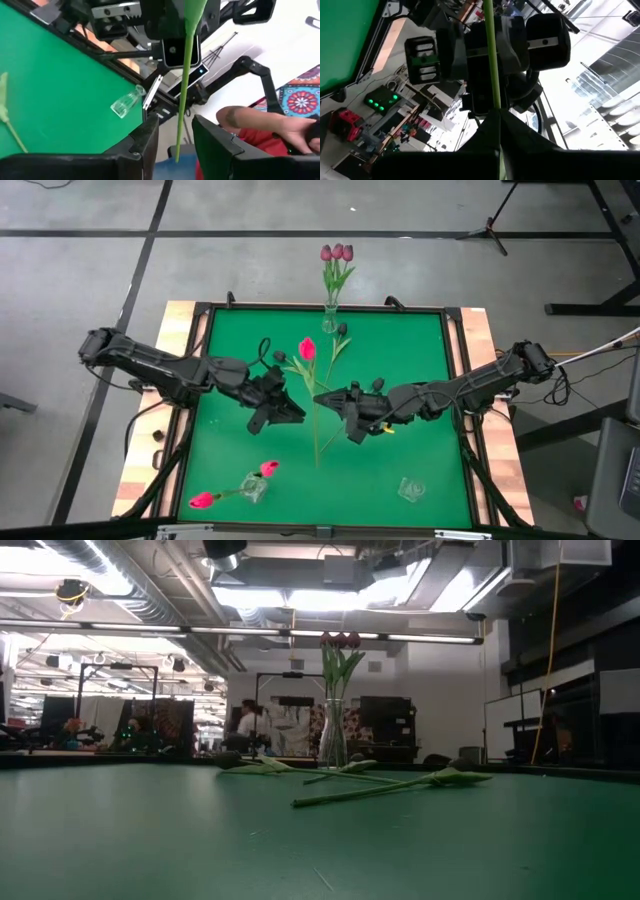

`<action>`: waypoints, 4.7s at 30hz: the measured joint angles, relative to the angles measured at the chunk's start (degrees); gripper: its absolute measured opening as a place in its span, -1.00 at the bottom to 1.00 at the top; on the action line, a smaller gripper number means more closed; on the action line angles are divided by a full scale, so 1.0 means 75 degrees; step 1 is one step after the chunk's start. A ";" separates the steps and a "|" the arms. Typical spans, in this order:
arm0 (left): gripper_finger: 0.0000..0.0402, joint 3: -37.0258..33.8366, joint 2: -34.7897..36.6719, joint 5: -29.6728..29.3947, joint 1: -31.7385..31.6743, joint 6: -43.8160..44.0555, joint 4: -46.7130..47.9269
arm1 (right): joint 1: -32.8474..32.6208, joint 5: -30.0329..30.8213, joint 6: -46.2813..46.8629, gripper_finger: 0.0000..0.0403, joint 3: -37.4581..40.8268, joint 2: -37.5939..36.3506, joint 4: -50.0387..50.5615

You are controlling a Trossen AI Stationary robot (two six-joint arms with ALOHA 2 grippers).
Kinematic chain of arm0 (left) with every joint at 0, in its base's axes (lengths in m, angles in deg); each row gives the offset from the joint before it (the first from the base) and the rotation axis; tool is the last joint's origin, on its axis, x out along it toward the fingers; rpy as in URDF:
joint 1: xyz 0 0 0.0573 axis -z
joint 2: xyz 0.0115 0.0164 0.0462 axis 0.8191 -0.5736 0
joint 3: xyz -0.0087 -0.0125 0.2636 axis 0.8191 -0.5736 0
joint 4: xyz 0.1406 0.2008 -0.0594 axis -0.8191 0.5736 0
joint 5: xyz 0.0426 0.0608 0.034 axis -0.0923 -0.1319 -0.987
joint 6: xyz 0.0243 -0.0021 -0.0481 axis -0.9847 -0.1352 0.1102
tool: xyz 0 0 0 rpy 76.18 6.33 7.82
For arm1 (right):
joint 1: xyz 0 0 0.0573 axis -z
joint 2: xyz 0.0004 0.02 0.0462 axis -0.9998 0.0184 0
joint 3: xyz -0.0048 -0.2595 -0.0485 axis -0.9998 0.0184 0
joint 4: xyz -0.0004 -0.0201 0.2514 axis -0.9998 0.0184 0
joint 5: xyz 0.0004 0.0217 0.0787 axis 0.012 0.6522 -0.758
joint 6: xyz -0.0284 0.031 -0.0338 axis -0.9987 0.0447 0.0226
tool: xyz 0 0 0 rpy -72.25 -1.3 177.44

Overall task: Sort flowers into vase by color
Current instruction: Put the red tulip into the bottom left transparent vase

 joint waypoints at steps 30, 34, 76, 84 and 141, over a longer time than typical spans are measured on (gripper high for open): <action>-0.42 -0.0003 -0.0767 0.0541 -0.0081 0.0032 -0.1212 | 0.0003 -0.0402 0.0041 -1.00 0.0000 0.0006 -0.0019; -0.42 -0.0003 -0.0762 0.0541 -0.0076 0.0029 -0.1256 | 0.0003 -0.0474 0.0052 -1.00 0.0000 0.0006 -0.0019; -0.47 -0.0003 -0.1079 0.0503 -0.0082 -0.0364 -0.1418 | 0.0207 -0.0720 0.0256 -1.00 0.0003 0.0052 0.0108; -0.80 -0.0003 -0.1076 0.0448 -0.0079 -0.0574 -0.1455 | 0.0207 -0.0717 0.0274 -1.00 0.0003 0.0052 0.0252; -0.97 -0.0006 -0.1073 0.0028 -0.0076 -0.0924 -0.1651 | 0.0268 -0.0600 0.0984 -0.91 0.0001 0.0044 0.0404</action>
